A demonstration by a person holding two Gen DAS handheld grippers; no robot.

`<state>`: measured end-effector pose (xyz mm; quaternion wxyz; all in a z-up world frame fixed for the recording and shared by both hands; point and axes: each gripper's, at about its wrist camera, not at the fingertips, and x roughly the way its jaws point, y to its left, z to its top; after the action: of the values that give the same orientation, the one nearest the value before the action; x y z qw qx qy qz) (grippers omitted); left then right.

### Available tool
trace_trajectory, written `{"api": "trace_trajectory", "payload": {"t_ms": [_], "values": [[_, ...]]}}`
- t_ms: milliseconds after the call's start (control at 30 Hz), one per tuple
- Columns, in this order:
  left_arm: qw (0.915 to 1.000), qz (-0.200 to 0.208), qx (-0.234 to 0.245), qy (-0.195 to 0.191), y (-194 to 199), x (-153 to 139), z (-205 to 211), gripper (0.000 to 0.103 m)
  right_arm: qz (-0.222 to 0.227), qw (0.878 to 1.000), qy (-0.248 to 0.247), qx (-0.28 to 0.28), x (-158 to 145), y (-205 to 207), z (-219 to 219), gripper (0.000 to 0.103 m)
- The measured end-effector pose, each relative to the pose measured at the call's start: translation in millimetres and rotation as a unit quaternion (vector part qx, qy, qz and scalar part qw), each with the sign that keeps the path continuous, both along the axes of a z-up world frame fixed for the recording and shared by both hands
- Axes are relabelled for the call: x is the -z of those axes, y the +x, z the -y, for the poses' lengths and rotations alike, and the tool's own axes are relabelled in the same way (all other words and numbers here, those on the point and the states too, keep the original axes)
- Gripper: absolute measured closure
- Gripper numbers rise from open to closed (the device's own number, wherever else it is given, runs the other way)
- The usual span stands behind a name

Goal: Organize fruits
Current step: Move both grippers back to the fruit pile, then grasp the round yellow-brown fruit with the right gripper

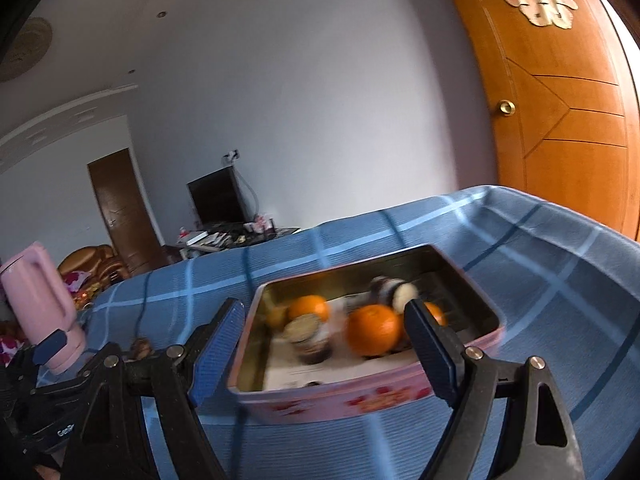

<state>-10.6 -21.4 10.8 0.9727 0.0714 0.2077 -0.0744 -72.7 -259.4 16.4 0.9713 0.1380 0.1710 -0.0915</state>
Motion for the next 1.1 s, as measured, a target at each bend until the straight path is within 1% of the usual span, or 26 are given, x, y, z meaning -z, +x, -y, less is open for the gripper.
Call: {"api": "trace_trajectory", "payload": {"t_ms": [200, 300, 467, 567, 733, 833, 867, 900, 967, 1033, 1100], "values": [[0.9999, -0.005, -0.014, -0.007, 8.3, 1.6, -33.2, 0.0, -0.004, 0.999, -0.012, -0.042, -0.4, 14.9, -42.9, 0.02], [0.9998, -0.005, -0.022, 0.0, 13.7, 2.3, -48.9, 0.0, -0.01, 0.998, -0.015, -0.064, 1.2, 24.0, -64.8, 0.02], [0.9993, -0.013, -0.034, -0.011, 22.3, 4.0, -80.7, 0.0, -0.02, 0.995, -0.02, -0.095, 3.4, 37.9, -102.3, 0.02], [0.9991, -0.015, -0.038, -0.006, 25.1, 5.1, -97.9, 0.0, -0.028, 0.993, -0.023, -0.112, 4.9, 46.1, -122.4, 0.02], [0.9983, -0.03, -0.048, -0.015, 34.8, 8.3, -133.7, 0.0, -0.036, 0.989, -0.029, -0.139, 6.8, 59.9, -150.5, 0.02], [0.9975, -0.028, -0.064, 0.002, 40.0, 7.7, -151.4, 0.0, -0.047, 0.987, -0.029, -0.153, 8.8, 68.2, -164.6, 0.02], [0.997, -0.026, -0.073, 0.007, 41.5, 6.8, -160.0, 0.0, -0.051, 0.986, -0.03, -0.155, 9.7, 70.3, -166.9, 0.024], [0.9963, -0.027, -0.081, 0.009, 43.4, 5.8, -167.9, 0.0, -0.056, 0.985, -0.03, -0.159, 10.7, 72.9, -168.9, 0.036], [0.9944, -0.04, -0.098, 0.002, 49.2, 4.7, -185.3, 0.0, -0.075, 0.982, -0.02, -0.173, 14.8, 80.3, -169.1, 0.048], [0.9909, -0.063, -0.115, -0.032, 55.6, 3.3, -206.3, 0.0, -0.093, 0.979, 0.003, -0.183, 19.9, 88.9, -164.2, 0.048], [0.986, -0.086, -0.12, -0.078, 59.0, 3.7, -224.5, 0.001, -0.099, 0.975, 0.025, -0.2, 23.4, 93.6, -162.0, 0.048]]}}
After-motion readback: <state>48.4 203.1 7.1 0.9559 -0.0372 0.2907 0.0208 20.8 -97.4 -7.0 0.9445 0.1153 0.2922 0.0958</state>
